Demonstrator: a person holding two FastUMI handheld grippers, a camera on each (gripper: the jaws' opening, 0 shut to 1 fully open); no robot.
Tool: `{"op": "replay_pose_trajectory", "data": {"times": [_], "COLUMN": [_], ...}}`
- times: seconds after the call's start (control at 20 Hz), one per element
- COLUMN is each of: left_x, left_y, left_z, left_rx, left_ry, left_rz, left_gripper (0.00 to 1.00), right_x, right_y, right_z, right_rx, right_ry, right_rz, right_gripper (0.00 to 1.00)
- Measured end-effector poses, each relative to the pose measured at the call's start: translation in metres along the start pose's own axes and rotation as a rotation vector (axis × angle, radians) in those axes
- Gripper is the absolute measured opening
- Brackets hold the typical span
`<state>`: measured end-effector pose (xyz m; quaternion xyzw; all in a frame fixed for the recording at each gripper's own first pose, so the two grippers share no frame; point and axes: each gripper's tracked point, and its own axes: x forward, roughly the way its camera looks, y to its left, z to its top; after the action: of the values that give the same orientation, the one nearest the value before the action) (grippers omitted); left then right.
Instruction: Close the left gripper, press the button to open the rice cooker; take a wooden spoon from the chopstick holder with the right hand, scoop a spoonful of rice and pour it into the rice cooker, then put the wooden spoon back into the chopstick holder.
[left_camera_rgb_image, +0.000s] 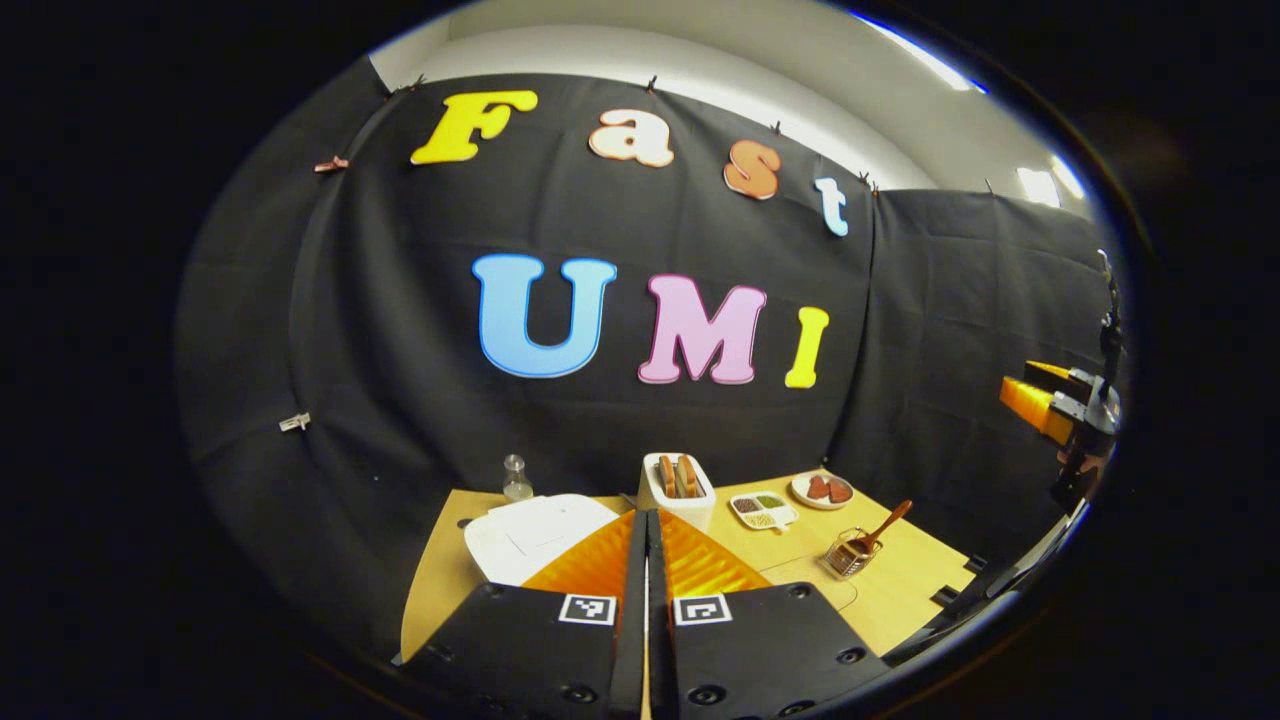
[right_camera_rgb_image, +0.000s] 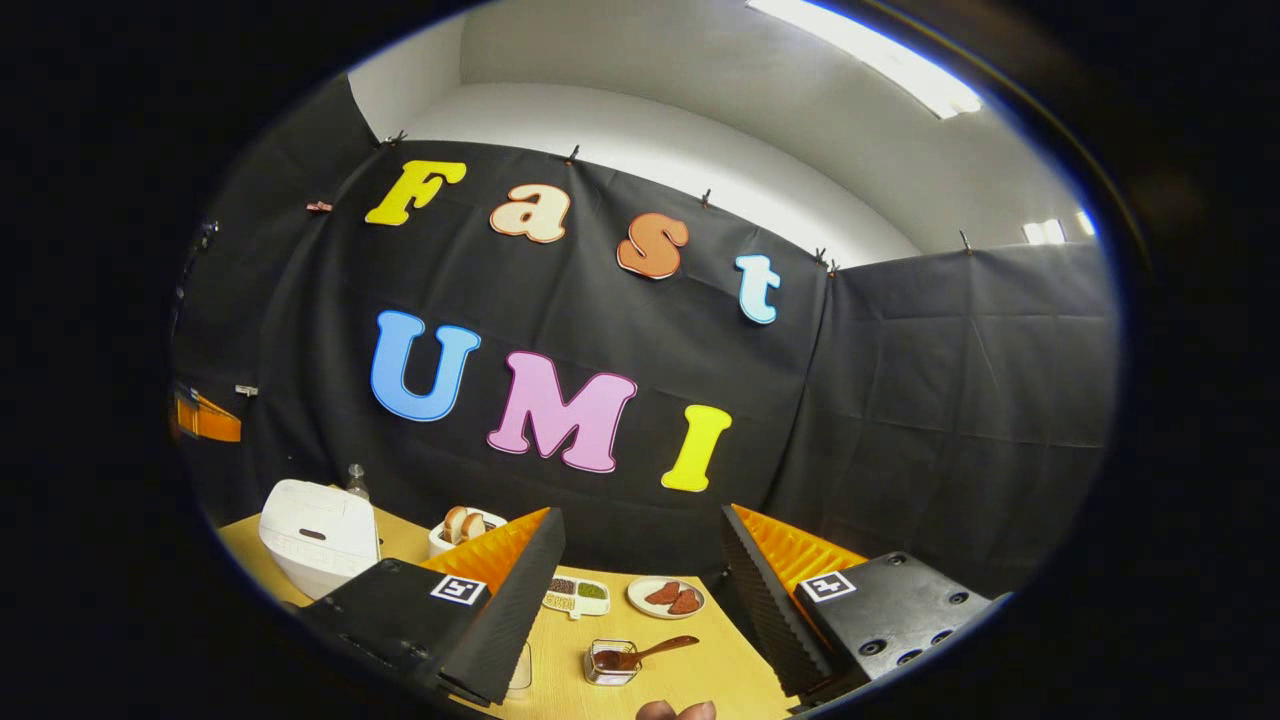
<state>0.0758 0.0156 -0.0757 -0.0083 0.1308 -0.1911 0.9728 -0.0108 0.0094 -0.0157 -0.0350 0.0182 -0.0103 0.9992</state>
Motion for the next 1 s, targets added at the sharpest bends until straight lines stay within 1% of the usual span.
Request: {"op": "replay_pose_trajectory", "data": {"times": [0.2, 0.35, 0.5, 0.6, 0.75, 1.0], "left_x": [0.044, 0.076, 0.108, 0.121, 0.137, 0.151], "left_y": [0.021, 0.029, 0.033, 0.037, 0.041, 0.051], "left_z": [-0.035, -0.064, -0.094, -0.113, -0.133, -0.152], "left_rx": [-0.019, -0.040, -0.109, -0.136, -0.149, -0.099], "left_ry": [0.150, 0.278, 0.388, 0.460, 0.529, 0.571], "left_rz": [-0.026, -0.066, -0.089, -0.082, -0.069, -0.032], "left_gripper": [0.07, 0.07, 0.07, 0.07, 0.07, 0.07], "right_x": [0.005, 0.007, 0.008, 0.009, 0.008, 0.005], "right_y": [0.001, -0.003, -0.009, -0.013, -0.018, -0.025], "right_z": [-0.004, -0.011, -0.018, -0.021, -0.028, -0.037], "right_rx": [-0.004, -0.011, -0.018, -0.025, -0.026, -0.041], "right_ry": [0.005, 0.018, 0.036, 0.044, 0.059, 0.076], "right_rz": [-0.019, -0.043, -0.068, -0.084, -0.101, -0.120], "right_gripper": [0.97, 0.98, 0.98, 0.98, 0.98, 0.98]}}
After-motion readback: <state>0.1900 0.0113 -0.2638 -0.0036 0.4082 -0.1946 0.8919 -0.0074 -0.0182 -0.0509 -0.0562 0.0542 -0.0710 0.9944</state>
